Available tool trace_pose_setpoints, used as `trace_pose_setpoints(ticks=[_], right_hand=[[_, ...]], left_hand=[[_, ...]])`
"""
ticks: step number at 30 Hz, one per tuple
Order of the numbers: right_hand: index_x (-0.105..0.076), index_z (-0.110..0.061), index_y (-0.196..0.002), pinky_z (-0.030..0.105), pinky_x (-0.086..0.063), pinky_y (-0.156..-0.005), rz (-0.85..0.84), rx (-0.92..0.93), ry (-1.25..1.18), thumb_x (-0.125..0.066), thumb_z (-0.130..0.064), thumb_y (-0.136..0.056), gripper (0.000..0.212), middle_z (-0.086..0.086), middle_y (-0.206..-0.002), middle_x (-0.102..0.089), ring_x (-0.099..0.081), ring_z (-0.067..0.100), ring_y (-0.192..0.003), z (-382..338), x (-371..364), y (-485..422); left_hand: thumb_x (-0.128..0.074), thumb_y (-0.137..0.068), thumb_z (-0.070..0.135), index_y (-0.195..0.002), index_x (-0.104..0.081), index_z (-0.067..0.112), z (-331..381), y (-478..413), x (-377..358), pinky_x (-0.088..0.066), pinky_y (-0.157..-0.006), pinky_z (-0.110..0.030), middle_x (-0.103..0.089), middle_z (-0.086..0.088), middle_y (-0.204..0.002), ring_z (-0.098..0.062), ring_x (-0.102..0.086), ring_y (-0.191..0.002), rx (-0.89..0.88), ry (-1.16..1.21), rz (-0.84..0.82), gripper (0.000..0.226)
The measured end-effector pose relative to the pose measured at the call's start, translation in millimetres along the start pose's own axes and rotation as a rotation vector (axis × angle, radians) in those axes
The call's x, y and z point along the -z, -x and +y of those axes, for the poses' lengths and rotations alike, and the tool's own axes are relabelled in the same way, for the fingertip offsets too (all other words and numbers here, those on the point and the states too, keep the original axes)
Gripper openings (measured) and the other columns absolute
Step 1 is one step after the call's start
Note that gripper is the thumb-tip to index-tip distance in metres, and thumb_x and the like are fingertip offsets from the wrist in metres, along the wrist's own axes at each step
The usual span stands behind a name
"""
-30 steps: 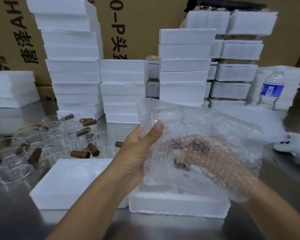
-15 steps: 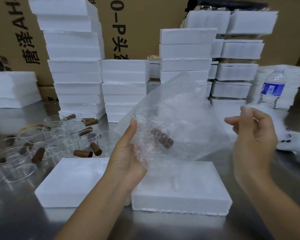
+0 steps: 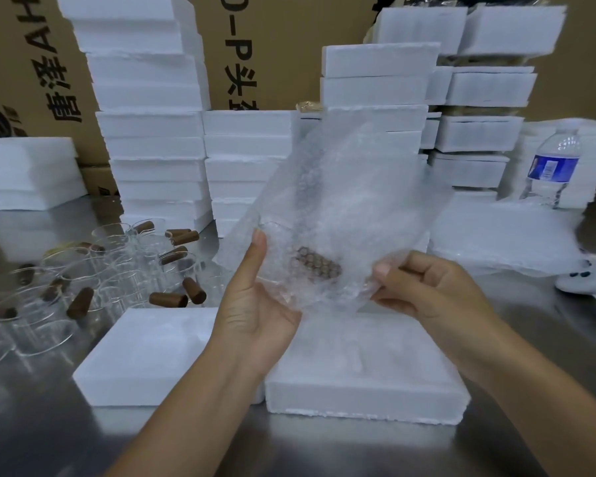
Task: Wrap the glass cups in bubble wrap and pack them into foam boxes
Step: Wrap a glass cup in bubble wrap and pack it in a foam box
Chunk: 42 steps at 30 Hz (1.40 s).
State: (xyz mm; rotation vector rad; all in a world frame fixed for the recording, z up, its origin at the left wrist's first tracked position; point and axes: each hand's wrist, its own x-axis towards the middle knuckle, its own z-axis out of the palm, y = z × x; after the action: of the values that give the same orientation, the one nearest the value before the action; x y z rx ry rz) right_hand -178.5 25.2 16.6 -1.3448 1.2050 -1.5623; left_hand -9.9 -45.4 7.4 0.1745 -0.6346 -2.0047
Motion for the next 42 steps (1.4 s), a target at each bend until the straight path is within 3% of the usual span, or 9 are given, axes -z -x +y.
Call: trace_pose_setpoints(ticks=[5,9,18,23,29,32,35,40,42], right_hand=[[-0.065,-0.017,-0.072,0.019,-0.055,-0.073,0.148,0.059,-0.067,-0.065,-0.040,-0.061,0.025,-0.001,-0.072,-0.071,-0.068,0.010,-0.074,-9.3,8.8,-1.8],[-0.063,-0.016,-0.078,0.014,-0.052,-0.062,0.209,0.075,-0.161,-0.062,-0.033,-0.068,0.019,-0.002,-0.073,-0.073,-0.069,0.007,-0.068,-13.2,12.5,-2.4],[-0.069,-0.014,-0.082,0.021,-0.055,-0.066,0.260,-0.010,-0.405,-0.064,-0.030,-0.064,0.025,-0.001,-0.076,-0.072,-0.069,0.010,-0.069,-10.2,13.9,-4.7],[-0.069,-0.008,-0.100,0.030,-0.058,-0.077,0.258,-0.060,-0.456,-0.063,-0.028,-0.073,0.035,0.008,-0.096,-0.073,-0.070,0.021,-0.089,-8.7,12.6,-3.8],[-0.070,-0.012,-0.096,0.041,-0.057,-0.083,0.201,0.045,-0.202,-0.058,-0.018,-0.086,0.017,0.008,-0.094,-0.074,-0.070,0.025,-0.090,-7.6,7.0,-0.2],[-0.072,-0.017,-0.094,0.032,-0.058,-0.076,0.088,0.159,-0.013,-0.054,-0.015,-0.091,0.018,0.002,-0.092,-0.074,-0.071,0.019,-0.087,-6.9,0.9,4.6],[-0.072,-0.026,-0.088,0.018,-0.052,-0.072,0.018,0.273,0.232,-0.053,-0.034,-0.088,0.022,-0.011,-0.087,-0.073,-0.068,0.006,-0.084,-6.3,-3.5,8.3],[-0.067,-0.014,-0.080,0.014,-0.040,-0.071,-0.005,0.408,0.597,-0.038,-0.035,-0.091,0.037,-0.017,-0.087,-0.056,-0.055,0.007,-0.087,-1.2,-3.4,7.3],[-0.065,-0.007,-0.082,0.022,-0.044,-0.072,-0.024,0.411,0.627,-0.036,-0.030,-0.092,0.038,-0.017,-0.094,-0.052,-0.054,0.008,-0.089,1.0,-3.0,6.1]], left_hand=[[-0.074,-0.068,0.023,-0.095,-0.078,0.015,-4.6,1.0,0.1,-0.058,-0.081,-0.038,-0.069,-0.010,-0.114,-0.026,-0.067,-0.104,-0.016,-0.044,0.016,0.028],[-0.095,-0.042,0.024,-0.096,-0.077,0.018,-5.9,1.2,0.5,-0.056,-0.085,-0.036,-0.068,-0.009,-0.117,-0.025,-0.065,-0.109,0.030,-0.168,-0.043,0.057],[-0.095,-0.032,0.043,-0.098,-0.075,0.022,-12.3,5.0,-3.0,-0.057,-0.070,-0.026,-0.072,-0.004,-0.109,-0.019,-0.069,-0.099,-0.008,-0.516,-0.127,0.072],[-0.087,-0.028,0.064,-0.113,-0.063,0.023,-10.2,9.8,-3.0,-0.053,-0.089,-0.035,-0.071,-0.001,-0.111,-0.020,-0.066,-0.105,-0.063,-0.896,-0.088,0.098],[-0.081,-0.052,0.050,-0.112,-0.052,0.046,-13.4,20.6,-9.8,-0.051,-0.069,-0.011,-0.067,0.021,-0.105,0.001,-0.067,-0.092,-0.170,-1.215,-0.198,0.066],[-0.080,-0.062,0.044,-0.110,-0.054,0.042,-16.3,20.8,-11.7,-0.052,-0.073,-0.014,-0.067,0.018,-0.106,0.000,-0.066,-0.095,-0.240,-1.248,-0.217,0.055],[-0.081,-0.064,0.045,-0.107,-0.056,0.038,-17.4,21.2,-11.6,-0.053,-0.073,-0.016,-0.068,0.017,-0.103,-0.002,-0.066,-0.094,-0.275,-1.266,-0.202,0.051],[-0.077,-0.061,0.048,-0.121,-0.040,0.043,-21.0,19.7,-12.0,-0.057,-0.076,-0.024,-0.065,0.019,-0.108,-0.003,-0.066,-0.097,-0.335,-1.266,-0.192,0.070],[-0.075,-0.064,0.048,-0.126,-0.039,0.044,-22.6,20.2,-13.4,-0.056,-0.078,-0.024,-0.064,0.021,-0.110,-0.002,-0.065,-0.099,-0.361,-1.287,-0.213,0.072]])
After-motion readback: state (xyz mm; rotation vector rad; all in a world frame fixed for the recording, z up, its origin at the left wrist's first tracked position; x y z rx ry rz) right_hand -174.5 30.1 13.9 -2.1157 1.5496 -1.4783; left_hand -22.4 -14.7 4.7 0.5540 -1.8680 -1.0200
